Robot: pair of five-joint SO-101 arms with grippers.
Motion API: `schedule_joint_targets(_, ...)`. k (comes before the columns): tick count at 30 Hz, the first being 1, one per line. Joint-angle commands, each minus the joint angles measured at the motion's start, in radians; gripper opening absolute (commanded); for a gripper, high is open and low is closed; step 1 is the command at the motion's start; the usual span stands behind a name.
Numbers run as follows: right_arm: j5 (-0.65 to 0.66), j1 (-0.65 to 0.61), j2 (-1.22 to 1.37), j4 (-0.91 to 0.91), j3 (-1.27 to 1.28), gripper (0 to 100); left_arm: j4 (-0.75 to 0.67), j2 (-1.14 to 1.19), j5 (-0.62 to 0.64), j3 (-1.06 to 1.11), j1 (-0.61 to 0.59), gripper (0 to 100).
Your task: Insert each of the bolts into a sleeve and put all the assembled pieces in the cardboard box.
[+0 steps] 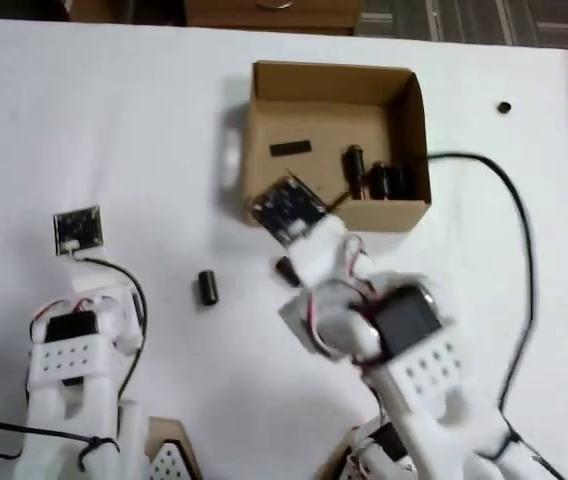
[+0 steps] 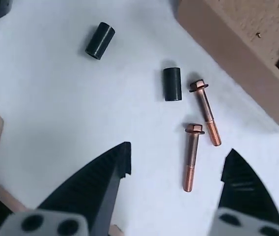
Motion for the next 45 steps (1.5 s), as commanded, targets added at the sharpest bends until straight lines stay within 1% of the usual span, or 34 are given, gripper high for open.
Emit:
schedule_joint_targets(1,0.014,0.008,0.12,-0.082,-0.005,29.0,-0.009,0.003,0.008,-0.018,-0.009,2)
schedule_joint_targets(5,0.072,0.013,0.269,-0.174,-0.005,29.0,-0.009,0.003,0.008,-0.018,-0.009,2)
schedule_joint_targets(12,0.163,0.067,0.495,-0.332,-0.008,29.0,-0.009,0.003,0.008,-0.018,-0.009,2)
schedule_joint_targets(15,0.186,0.076,0.584,-0.358,-0.031,29.0,-0.009,0.003,0.008,-0.018,-0.009,2)
schedule_joint_targets(23,0.19,0.079,0.854,-0.348,-0.218,29.0,-0.011,0.003,0.009,-0.018,-0.009,2)
schedule_joint_targets(31,0.19,0.081,1.093,-0.226,-0.428,29.0,-0.011,0.003,0.011,-0.018,-0.009,2)
schedule_joint_targets(37,0.187,0.084,1.158,-0.196,-0.47,29.0,-0.011,0.003,0.011,-0.018,-0.009,2)
schedule_joint_targets(45,0.189,0.084,1.046,-0.203,-0.52,29.0,-0.011,0.003,0.011,-0.018,-0.009,2)
